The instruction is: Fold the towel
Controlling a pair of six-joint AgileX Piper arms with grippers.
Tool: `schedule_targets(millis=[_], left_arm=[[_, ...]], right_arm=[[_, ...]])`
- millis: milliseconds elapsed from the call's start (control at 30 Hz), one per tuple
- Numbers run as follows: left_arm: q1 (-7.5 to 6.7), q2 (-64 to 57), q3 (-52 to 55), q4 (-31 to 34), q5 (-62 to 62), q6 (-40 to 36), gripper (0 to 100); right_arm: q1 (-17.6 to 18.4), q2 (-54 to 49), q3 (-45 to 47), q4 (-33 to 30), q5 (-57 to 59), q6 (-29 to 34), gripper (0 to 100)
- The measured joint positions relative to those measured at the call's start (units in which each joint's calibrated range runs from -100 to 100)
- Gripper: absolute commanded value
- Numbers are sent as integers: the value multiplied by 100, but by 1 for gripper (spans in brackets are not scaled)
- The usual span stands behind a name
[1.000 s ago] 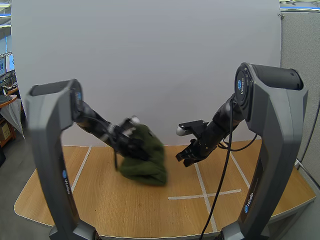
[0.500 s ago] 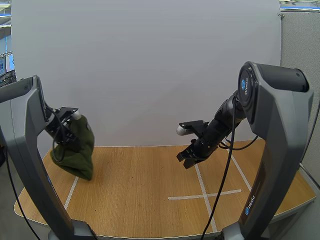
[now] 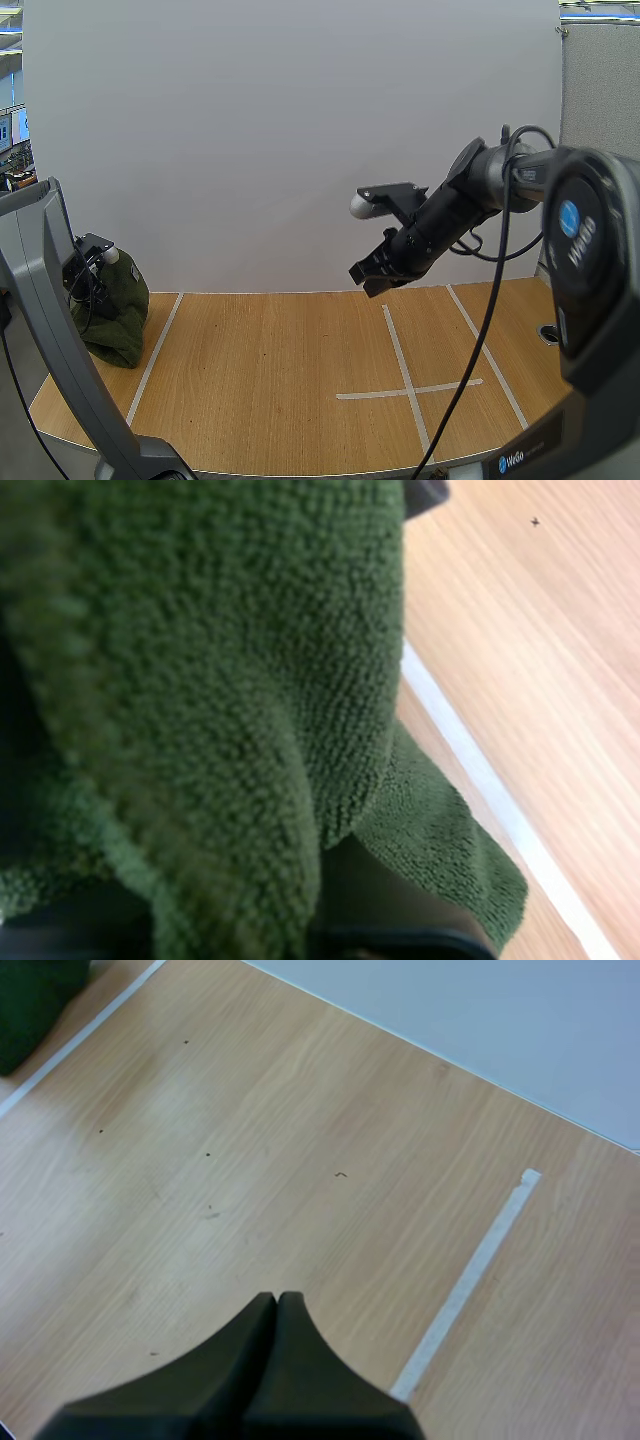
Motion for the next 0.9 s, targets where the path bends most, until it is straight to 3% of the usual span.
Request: schedule_targets(millis=[267,900], left_arm=[[0,258,-123,-155,0,216,0],[0,1011,-668,-681,35,274,0]], right_arm=[[0,-439,0,-605,382,497,0],[0,-621,0,-812,784,767,0]])
